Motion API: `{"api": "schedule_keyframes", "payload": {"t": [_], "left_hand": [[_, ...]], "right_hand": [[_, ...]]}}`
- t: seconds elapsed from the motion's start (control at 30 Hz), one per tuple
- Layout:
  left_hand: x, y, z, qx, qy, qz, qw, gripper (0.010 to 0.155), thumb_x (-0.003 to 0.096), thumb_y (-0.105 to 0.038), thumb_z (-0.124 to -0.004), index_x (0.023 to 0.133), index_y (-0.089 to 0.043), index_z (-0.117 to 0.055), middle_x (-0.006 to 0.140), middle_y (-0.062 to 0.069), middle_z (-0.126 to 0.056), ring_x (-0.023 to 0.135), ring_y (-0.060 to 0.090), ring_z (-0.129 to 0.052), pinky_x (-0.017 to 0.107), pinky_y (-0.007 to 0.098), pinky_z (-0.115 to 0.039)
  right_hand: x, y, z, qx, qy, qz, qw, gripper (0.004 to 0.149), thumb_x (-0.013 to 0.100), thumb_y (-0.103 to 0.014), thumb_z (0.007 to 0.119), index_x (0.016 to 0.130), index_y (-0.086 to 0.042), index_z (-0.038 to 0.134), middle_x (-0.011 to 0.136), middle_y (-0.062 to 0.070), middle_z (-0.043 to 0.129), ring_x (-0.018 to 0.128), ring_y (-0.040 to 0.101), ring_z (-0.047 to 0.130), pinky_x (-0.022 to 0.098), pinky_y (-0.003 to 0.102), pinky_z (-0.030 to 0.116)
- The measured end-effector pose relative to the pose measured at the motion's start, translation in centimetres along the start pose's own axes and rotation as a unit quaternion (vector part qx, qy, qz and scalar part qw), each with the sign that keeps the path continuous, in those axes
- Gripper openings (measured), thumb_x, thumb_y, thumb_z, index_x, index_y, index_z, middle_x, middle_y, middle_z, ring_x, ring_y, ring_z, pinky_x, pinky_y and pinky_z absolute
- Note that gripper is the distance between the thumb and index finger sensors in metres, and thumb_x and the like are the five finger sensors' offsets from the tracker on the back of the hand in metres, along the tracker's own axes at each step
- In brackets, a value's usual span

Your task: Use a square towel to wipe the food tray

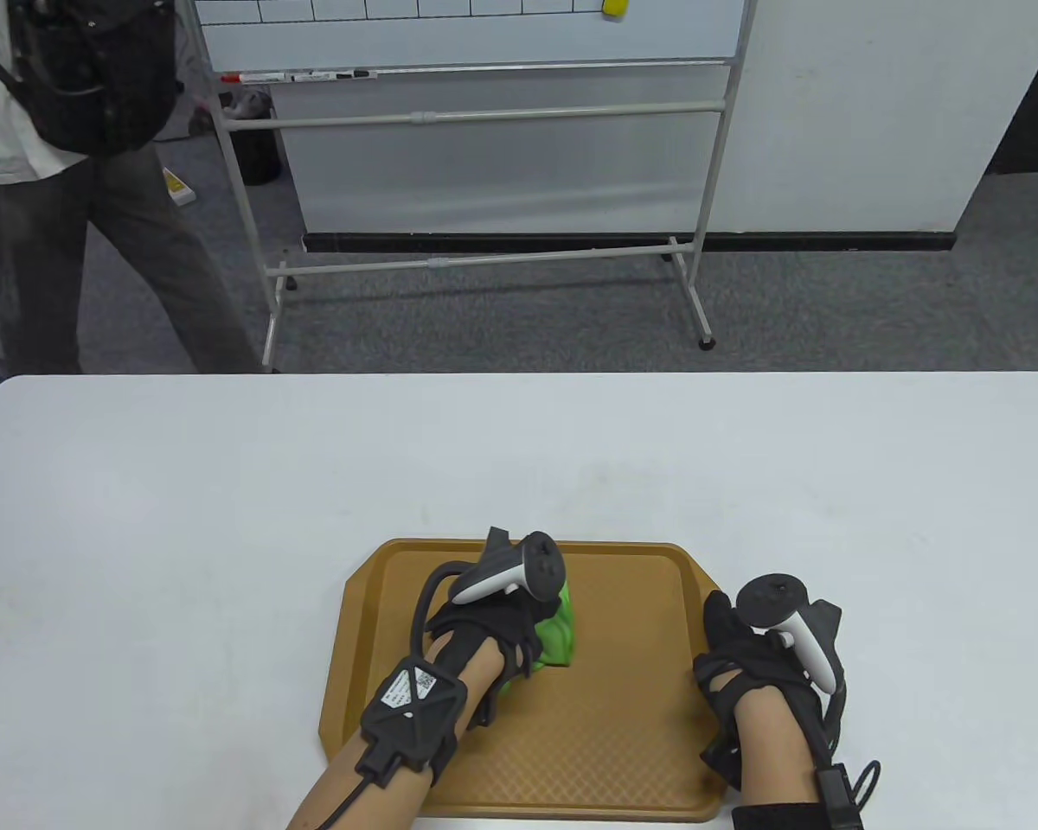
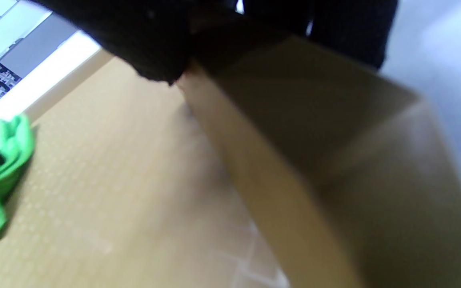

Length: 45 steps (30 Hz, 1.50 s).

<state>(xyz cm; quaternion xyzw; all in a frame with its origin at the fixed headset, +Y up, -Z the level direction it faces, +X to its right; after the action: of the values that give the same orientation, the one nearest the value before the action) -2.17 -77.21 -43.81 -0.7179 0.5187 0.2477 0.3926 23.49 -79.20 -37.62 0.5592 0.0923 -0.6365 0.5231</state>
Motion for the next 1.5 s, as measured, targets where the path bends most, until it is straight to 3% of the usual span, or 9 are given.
{"api": "schedule_keyframes", "payload": {"t": [0.17, 0.37, 0.5, 0.7, 0.9, 1.1, 1.33, 1.5], "left_hand": [[1.3, -4.4, 0.0, 0.023, 0.006, -0.035, 0.999, 0.065, 0.0516, -0.038, -0.086, 0.108, -0.037, -0.052, 0.121, -0.007, -0.034, 0.068, 0.031, -0.079, 0.052, 0.048, -0.071], [1.3, -7.2, -0.6, 0.032, 0.006, -0.066, 0.997, 0.066, 0.0517, -0.039, -0.085, 0.108, -0.037, -0.051, 0.122, -0.007, -0.033, 0.067, 0.031, -0.078, 0.051, 0.048, -0.070], [0.3, -7.8, -1.5, 0.047, 0.009, -0.087, 0.995, 0.066, 0.0516, -0.040, -0.085, 0.108, -0.037, -0.050, 0.121, -0.007, -0.033, 0.067, 0.031, -0.077, 0.051, 0.047, -0.071], [-3.7, -7.6, -4.1, 0.082, 0.022, -0.125, 0.989, 0.067, 0.0515, -0.041, -0.084, 0.109, -0.036, -0.048, 0.121, -0.005, -0.031, 0.067, 0.030, -0.078, 0.050, 0.046, -0.071], [-9.4, -3.9, -6.9, 0.136, 0.024, -0.130, 0.982, 0.068, 0.0518, -0.043, -0.083, 0.109, -0.036, -0.046, 0.122, -0.003, -0.031, 0.067, 0.029, -0.080, 0.050, 0.046, -0.073], [-12.1, 2.6, -7.2, 0.134, 0.021, -0.077, 0.988, 0.067, 0.0519, -0.042, -0.083, 0.109, -0.038, -0.048, 0.121, -0.005, -0.034, 0.068, 0.030, -0.081, 0.051, 0.047, -0.073], [-11.4, 8.5, -5.4, 0.109, 0.025, 0.011, 0.994, 0.067, 0.0518, -0.041, -0.084, 0.109, -0.037, -0.049, 0.122, -0.004, -0.036, 0.069, 0.031, -0.082, 0.051, 0.048, -0.072], [-9.6, 10.0, -3.7, 0.079, 0.027, 0.051, 0.995, 0.067, 0.0519, -0.040, -0.084, 0.109, -0.034, -0.050, 0.121, -0.002, -0.038, 0.068, 0.031, -0.083, 0.051, 0.048, -0.073]], "right_hand": [[0.0, 0.0, 0.0, 0.001, -0.001, -0.001, 1.000, 0.075, 0.049, -0.034, 0.078, 0.101, -0.039, 0.024, 0.118, -0.002, 0.034, 0.066, 0.028, 0.085, 0.051, 0.049, 0.075], [0.0, 0.0, 0.0, 0.002, -0.003, -0.002, 1.000, 0.075, 0.049, -0.034, 0.077, 0.101, -0.039, 0.024, 0.118, -0.001, 0.034, 0.066, 0.028, 0.085, 0.051, 0.049, 0.075], [0.0, 0.0, 0.0, 0.001, -0.003, -0.001, 1.000, 0.075, 0.049, -0.034, 0.077, 0.101, -0.039, 0.023, 0.119, -0.001, 0.034, 0.067, 0.028, 0.085, 0.051, 0.049, 0.075], [0.0, 0.1, 0.1, 0.002, -0.004, -0.001, 1.000, 0.075, 0.050, -0.034, 0.077, 0.101, -0.039, 0.023, 0.119, -0.001, 0.033, 0.067, 0.028, 0.085, 0.052, 0.048, 0.075], [0.0, 0.1, 0.1, 0.002, -0.005, -0.001, 1.000, 0.075, 0.050, -0.034, 0.077, 0.101, -0.040, 0.023, 0.119, 0.000, 0.033, 0.067, 0.028, 0.085, 0.052, 0.048, 0.074], [0.0, 0.1, 0.1, 0.000, -0.004, -0.002, 1.000, 0.075, 0.050, -0.035, 0.077, 0.101, -0.040, 0.023, 0.119, -0.002, 0.033, 0.067, 0.027, 0.084, 0.052, 0.048, 0.074], [0.0, 0.1, 0.1, -0.001, -0.005, -0.001, 1.000, 0.075, 0.050, -0.035, 0.077, 0.101, -0.040, 0.023, 0.119, -0.001, 0.033, 0.067, 0.027, 0.084, 0.052, 0.048, 0.074], [0.0, 0.0, 0.1, -0.004, -0.004, -0.001, 1.000, 0.075, 0.050, -0.035, 0.077, 0.101, -0.039, 0.023, 0.119, -0.002, 0.033, 0.067, 0.027, 0.085, 0.052, 0.048, 0.075]]}}
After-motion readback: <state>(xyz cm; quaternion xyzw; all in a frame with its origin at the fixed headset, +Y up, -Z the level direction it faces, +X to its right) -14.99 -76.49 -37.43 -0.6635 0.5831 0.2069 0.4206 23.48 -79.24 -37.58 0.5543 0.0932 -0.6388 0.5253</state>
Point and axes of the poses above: the tracker on the back of each hand, its own y axis roughly to the little-finger side, its own x axis roughly from the wrist to the fingertips, z = x × y, the point moved 4 cm from there along x, roughly from the wrist to the fingertips
